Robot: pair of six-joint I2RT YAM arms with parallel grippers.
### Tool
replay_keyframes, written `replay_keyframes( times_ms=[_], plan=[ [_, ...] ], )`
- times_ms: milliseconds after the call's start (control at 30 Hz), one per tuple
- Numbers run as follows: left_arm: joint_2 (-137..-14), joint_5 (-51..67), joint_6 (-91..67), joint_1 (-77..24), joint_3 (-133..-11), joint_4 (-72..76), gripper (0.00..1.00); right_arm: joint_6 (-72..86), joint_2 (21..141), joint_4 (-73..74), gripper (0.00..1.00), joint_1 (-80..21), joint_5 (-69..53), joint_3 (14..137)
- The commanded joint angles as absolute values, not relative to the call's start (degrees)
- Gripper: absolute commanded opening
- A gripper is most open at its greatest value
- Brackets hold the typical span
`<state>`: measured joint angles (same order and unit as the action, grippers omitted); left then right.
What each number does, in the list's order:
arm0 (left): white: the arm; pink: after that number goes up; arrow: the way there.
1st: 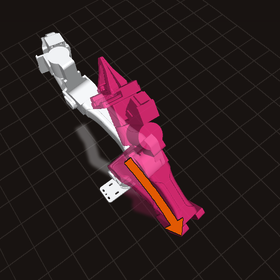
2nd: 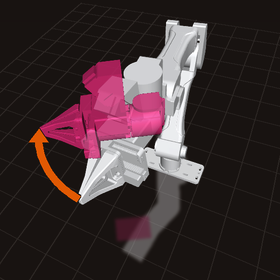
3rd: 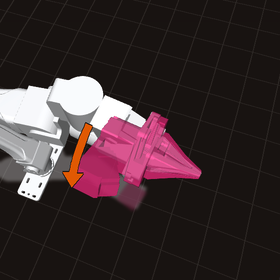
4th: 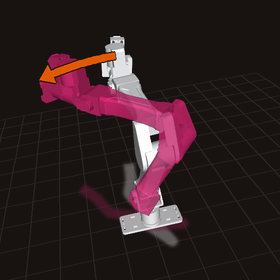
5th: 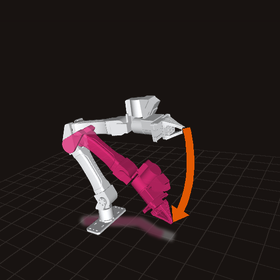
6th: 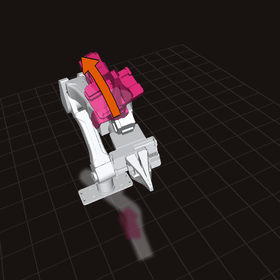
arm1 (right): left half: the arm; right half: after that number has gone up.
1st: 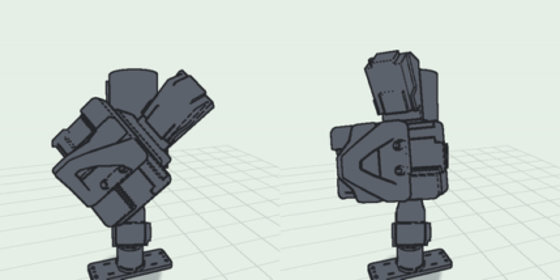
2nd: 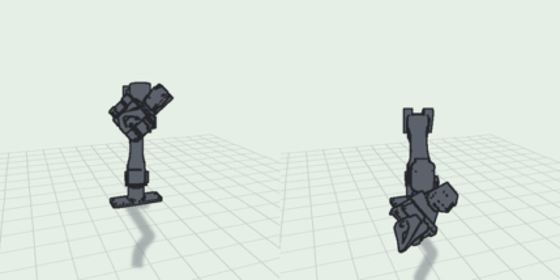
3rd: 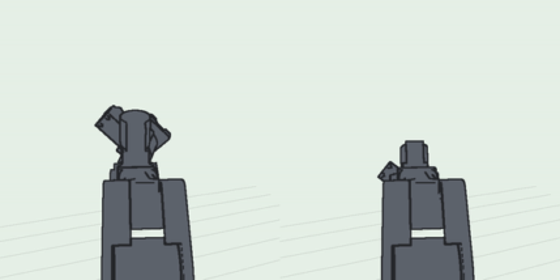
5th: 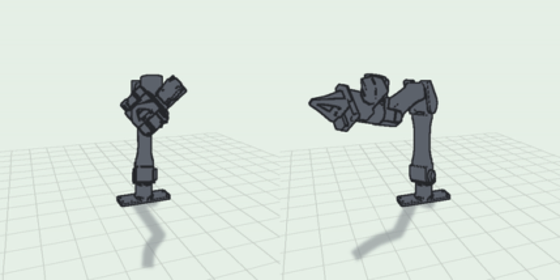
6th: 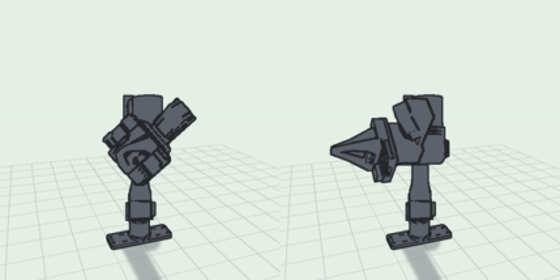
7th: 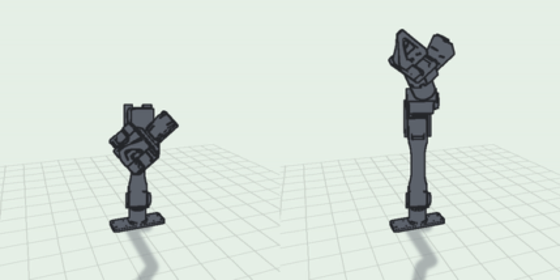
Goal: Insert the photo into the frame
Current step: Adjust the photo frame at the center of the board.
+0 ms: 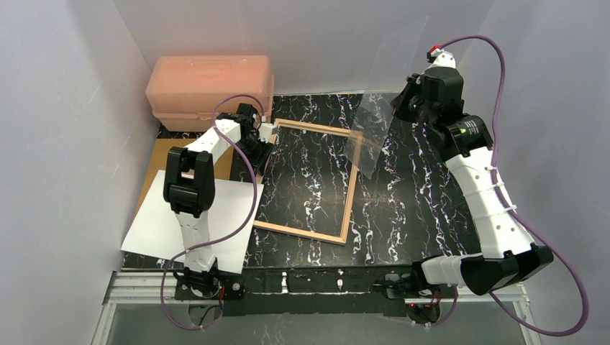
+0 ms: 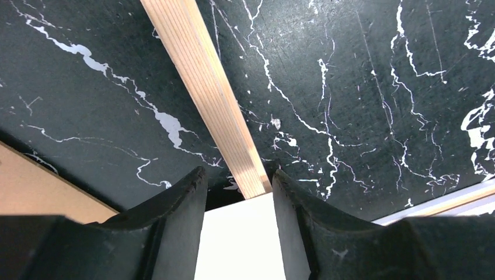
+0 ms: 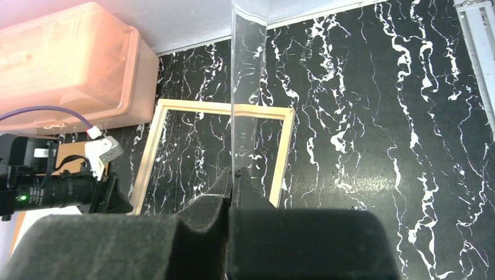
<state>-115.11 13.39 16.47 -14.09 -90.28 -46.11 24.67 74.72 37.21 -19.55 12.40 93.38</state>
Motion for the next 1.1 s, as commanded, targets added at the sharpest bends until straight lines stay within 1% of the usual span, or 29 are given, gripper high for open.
replay_keyframes(
  times_ms=[0,100,267,533,633,800,1000,1067],
  plan=[
    [-115.40,13.54,14.97,-14.06,-88.51,-43.37,0.40,24.96,72.63,34.49,0.01,-19.27,10.61,95.37],
    [-117.03,14.38,14.49,-14.03,-88.41,-43.04,0.32,24.87,72.99,35.61,0.01,-19.07,10.13,96.40],
    [-117.69,16.61,13.41,-14.05,-87.64,-41.65,0.29,24.82,73.21,36.45,0.01,-18.80,9.36,97.37],
    [-118.61,24.69,10.29,-14.67,-87.53,-41.71,0.28,24.92,73.28,36.71,0.01,-18.32,8.10,97.47],
    [-118.50,27.12,8.97,-16.51,-87.16,-41.75,0.26,25.00,73.25,36.81,0.01,-18.00,7.69,97.26],
    [-117.95,29.94,4.27,-19.84,-86.58,-40.80,0.28,25.33,73.23,36.81,0.01,-17.50,6.07,96.33],
    [-118.64,32.88,-4.54,-20.47,-86.67,-38.63,0.27,26.46,74.86,37.66,0.01,-16.75,-1.25,96.39],
    [-117.68,32.25,-6.37,-20.21,-85.56,-36.48,0.24,27.60,75.64,38.03,0.01,-16.70,-4.65,96.31]
  ],
)
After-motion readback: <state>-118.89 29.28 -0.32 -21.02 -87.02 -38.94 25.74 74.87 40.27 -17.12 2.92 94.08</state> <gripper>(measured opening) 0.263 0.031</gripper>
